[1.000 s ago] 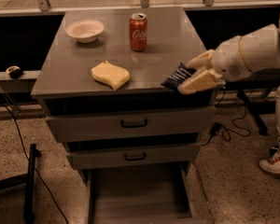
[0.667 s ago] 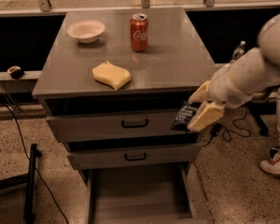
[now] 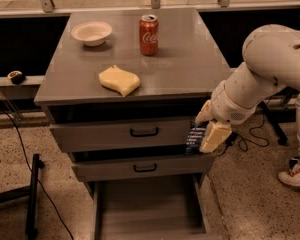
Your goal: Place rxbar blueberry into bottom drawer
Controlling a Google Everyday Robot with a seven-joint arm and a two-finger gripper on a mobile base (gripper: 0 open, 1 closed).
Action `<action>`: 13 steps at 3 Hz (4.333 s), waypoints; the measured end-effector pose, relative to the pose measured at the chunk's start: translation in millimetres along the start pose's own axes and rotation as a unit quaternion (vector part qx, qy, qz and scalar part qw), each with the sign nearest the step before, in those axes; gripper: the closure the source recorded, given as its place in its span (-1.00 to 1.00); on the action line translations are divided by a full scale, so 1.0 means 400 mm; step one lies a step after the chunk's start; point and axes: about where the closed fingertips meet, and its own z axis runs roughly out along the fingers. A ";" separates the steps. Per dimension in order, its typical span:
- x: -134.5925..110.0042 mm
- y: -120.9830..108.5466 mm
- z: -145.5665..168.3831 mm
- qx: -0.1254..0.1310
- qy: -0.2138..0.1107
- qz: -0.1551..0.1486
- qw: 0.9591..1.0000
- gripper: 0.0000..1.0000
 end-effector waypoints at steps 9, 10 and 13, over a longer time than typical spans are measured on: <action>0.203 0.125 1.082 0.033 -0.256 0.115 0.959 1.00; 0.202 0.126 1.092 0.033 -0.260 0.102 0.960 1.00; 0.072 0.310 1.524 -0.121 -0.315 0.028 0.941 0.95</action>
Offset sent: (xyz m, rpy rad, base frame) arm -0.0621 0.0213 -0.2775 0.6325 0.2382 -0.0692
